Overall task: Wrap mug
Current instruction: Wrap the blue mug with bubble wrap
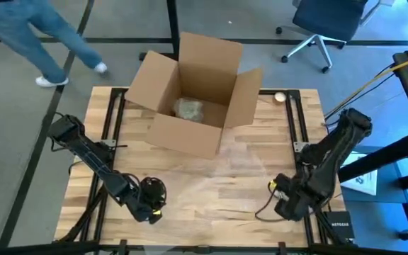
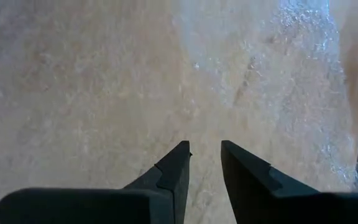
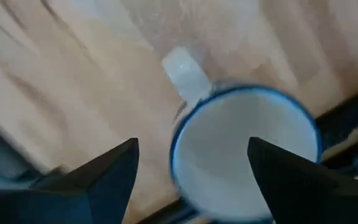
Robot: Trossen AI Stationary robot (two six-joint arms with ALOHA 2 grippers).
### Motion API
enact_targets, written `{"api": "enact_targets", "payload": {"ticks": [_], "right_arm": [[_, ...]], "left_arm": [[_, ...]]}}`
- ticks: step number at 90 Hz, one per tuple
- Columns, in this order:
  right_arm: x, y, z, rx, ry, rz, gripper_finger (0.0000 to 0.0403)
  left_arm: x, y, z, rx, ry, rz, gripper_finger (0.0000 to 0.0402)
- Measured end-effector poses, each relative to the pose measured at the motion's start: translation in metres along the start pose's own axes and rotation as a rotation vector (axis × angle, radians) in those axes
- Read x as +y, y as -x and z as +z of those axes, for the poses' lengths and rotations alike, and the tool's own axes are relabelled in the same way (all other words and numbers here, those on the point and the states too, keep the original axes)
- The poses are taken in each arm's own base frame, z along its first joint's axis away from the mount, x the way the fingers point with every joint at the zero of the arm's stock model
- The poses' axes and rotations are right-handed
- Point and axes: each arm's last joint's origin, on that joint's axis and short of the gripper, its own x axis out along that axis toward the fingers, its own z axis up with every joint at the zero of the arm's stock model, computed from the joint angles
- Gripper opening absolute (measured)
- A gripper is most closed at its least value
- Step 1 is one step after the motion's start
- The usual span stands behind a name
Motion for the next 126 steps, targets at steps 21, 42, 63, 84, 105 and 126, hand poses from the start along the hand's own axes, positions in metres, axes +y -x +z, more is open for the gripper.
{"api": "enact_targets", "payload": {"ticks": [21,42,63,84,105,126], "right_arm": [[0.024,-0.035,-0.001,0.065,0.104,-0.100,0.0179],[0.034,-0.051,0.000,0.024,0.175,-0.129,0.0020],[0.029,-0.041,0.001,0.016,0.178,-0.134,0.0006],[0.028,0.003,0.003,-0.077,0.196,-0.016,0.0004],[0.048,0.037,0.017,-0.374,0.315,0.151,0.0002],[0.073,0.035,0.057,-0.543,0.457,0.249,0.0001]], "left_arm": [[0.000,0.000,0.001,-0.002,0.003,0.002,0.0076],[0.000,0.000,0.001,-0.002,0.004,0.000,0.0076],[0.000,-0.001,0.001,-0.003,-0.017,0.001,0.0076],[0.000,-0.001,0.001,-0.003,-0.025,0.002,0.0076],[0.000,-0.001,0.001,-0.003,-0.025,0.002,0.0076],[0.000,-0.001,0.001,-0.004,-0.025,0.002,0.0076]]}}
